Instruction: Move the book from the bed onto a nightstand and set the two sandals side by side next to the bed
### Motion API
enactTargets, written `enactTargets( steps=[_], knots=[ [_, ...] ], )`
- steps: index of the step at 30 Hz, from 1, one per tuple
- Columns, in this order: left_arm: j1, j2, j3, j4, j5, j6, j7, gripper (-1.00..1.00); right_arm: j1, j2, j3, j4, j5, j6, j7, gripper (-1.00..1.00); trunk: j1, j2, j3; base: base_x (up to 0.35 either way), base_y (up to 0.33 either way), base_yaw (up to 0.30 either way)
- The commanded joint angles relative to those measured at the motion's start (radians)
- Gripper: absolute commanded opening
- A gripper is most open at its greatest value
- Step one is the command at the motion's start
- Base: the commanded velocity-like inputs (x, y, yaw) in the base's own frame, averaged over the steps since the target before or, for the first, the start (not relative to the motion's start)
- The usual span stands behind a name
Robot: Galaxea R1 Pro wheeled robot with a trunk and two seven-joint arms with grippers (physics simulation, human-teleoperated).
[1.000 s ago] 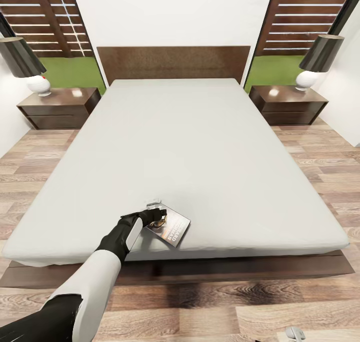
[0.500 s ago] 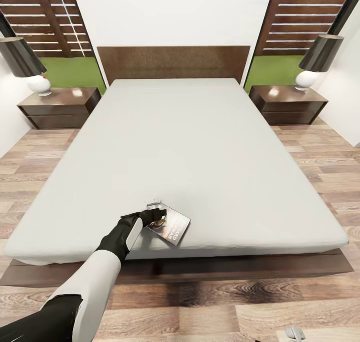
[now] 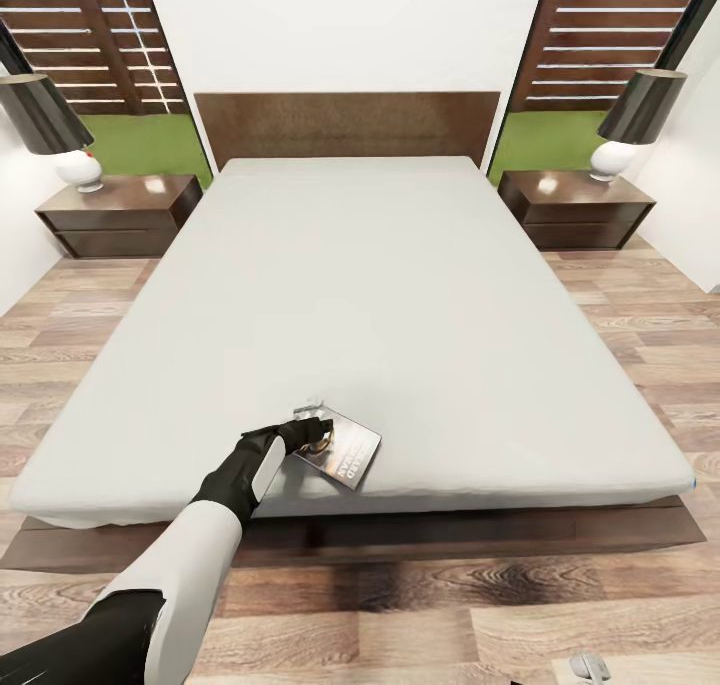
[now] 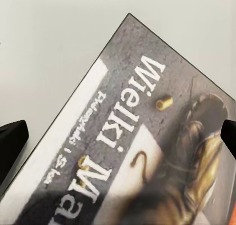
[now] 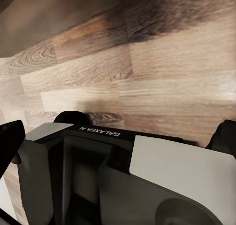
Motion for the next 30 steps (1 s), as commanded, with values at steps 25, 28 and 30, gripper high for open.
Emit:
enactTargets(
  steps=[25,28,30],
  knots=[
    [0.000,-0.001,0.007,0.000,0.007,0.010,-0.002,1.00,0.000,0.000,-0.002,0.000,-0.002,0.007,0.004,1.00,0.000,0.000,-0.001,0.026,-0.048,0.000],
    [0.000,-0.001,0.007,0.000,0.007,0.010,-0.002,1.00,0.000,0.000,-0.002,0.000,-0.002,0.007,0.004,1.00,0.000,0.000,-0.001,0.000,0.000,0.000],
    [0.000,-0.001,0.007,0.000,0.007,0.010,-0.002,1.00,0.000,0.000,-0.002,0.000,-0.002,0.007,0.004,1.00,0.000,0.000,-0.001,-0.035,0.000,0.000]
  ],
)
